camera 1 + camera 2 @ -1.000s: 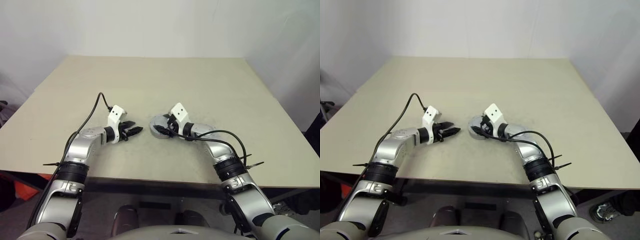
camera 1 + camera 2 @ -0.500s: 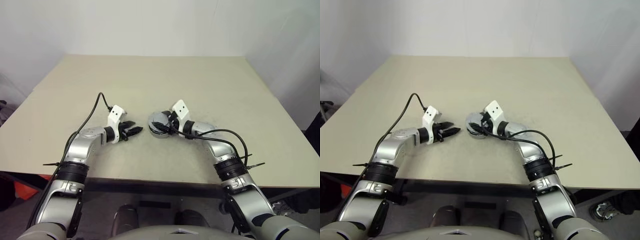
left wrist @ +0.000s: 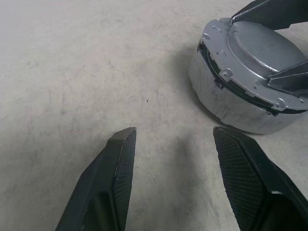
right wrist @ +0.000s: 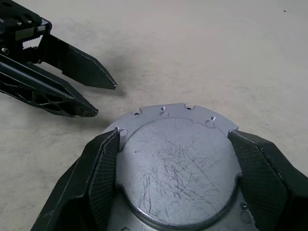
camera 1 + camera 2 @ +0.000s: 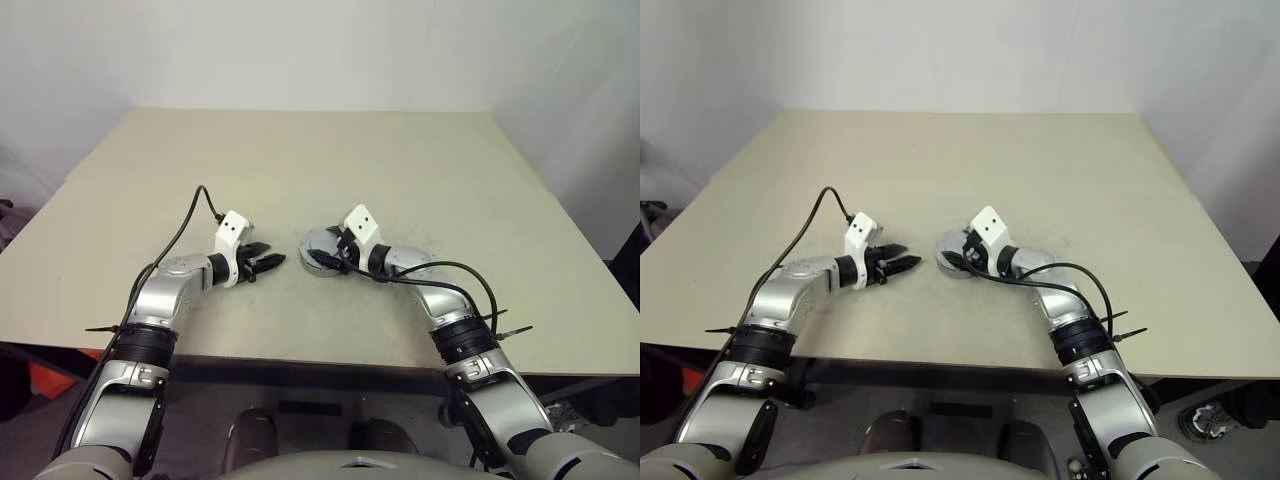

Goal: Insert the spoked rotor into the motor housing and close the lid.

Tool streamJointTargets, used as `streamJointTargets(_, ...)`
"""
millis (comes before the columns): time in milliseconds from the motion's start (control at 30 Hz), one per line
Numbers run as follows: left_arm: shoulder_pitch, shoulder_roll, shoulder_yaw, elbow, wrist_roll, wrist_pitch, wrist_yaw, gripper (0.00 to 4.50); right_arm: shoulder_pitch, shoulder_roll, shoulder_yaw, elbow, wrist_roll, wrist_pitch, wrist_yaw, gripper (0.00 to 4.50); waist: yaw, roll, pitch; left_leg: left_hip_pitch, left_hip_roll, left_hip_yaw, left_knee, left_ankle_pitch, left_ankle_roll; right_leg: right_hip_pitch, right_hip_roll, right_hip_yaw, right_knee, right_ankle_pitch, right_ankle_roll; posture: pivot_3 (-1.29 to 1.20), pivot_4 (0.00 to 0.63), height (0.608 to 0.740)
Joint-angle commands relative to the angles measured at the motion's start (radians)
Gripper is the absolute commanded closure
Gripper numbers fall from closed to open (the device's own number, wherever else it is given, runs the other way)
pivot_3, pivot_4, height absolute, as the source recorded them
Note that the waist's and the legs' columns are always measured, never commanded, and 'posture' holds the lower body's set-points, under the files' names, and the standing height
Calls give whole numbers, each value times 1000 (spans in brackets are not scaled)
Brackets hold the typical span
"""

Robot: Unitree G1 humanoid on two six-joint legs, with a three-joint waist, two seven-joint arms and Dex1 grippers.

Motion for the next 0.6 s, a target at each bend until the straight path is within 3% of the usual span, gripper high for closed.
streamJointTargets(33, -13, 7, 8, -32, -3, -14, 0, 1752, -13, -2, -4, 0, -11, -28, -10, 1353, 0, 0, 0, 0, 0, 0, 0, 0, 0, 0, 0, 0, 0, 0, 0, 0, 0, 740)
streamJointTargets(600, -8, 7, 15, -34, -6, -15, 7, 1752, -5, -11, 20, 29, -43, -30, -1, 1353, 0, 0, 0, 1, 0, 0, 3, 0, 0, 1, 0, 0, 4, 0, 0, 0, 0, 740)
